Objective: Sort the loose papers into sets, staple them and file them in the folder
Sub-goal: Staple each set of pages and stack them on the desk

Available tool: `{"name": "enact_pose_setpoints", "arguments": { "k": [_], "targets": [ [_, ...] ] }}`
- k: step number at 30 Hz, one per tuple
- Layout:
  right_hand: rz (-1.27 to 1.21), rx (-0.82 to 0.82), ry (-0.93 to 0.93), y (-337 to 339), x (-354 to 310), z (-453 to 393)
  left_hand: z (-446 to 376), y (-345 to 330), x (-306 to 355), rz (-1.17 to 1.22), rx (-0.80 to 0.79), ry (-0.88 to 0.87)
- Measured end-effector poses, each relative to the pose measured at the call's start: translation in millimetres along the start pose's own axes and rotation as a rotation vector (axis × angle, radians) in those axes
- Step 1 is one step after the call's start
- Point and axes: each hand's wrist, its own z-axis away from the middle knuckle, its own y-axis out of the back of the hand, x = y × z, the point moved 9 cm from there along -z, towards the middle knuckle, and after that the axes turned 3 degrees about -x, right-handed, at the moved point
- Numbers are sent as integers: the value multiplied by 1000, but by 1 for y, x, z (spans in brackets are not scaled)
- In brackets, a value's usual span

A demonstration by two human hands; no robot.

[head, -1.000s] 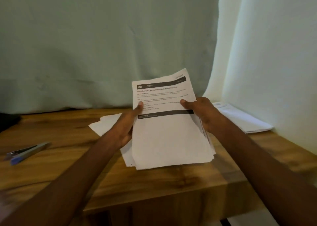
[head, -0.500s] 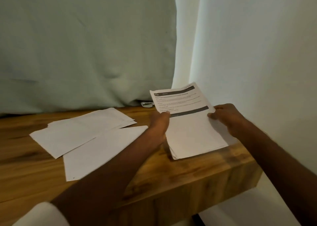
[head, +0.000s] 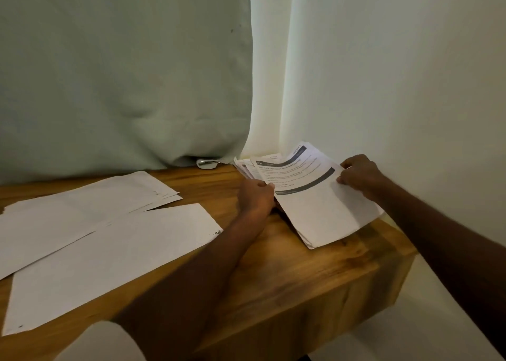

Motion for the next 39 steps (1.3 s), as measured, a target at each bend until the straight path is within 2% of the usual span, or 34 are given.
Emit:
{"name": "enact_pose_setpoints", "arguments": {
  "k": [5, 12, 21, 27, 34, 39],
  "targets": [
    [175, 49, 24, -9, -3, -16, -10, 1, 7, -211, 29, -163],
    [300, 32, 65, -32, -6, -26, -16, -5, 0, -355, 19, -224],
    [200, 85, 72, -26, -9, -34, -21, -8, -4, -459, 48, -237],
    [175, 53, 73, -26, -18, -38, -23, -11, -8, -569, 68, -243],
    [177, 147, 74, -7, -25, -35, -21, -15, -8, -586, 33, -237],
    [228, 73, 95, -24, -25, -34, -15, -12, -4, -581, -2, -272]
  ]
}}
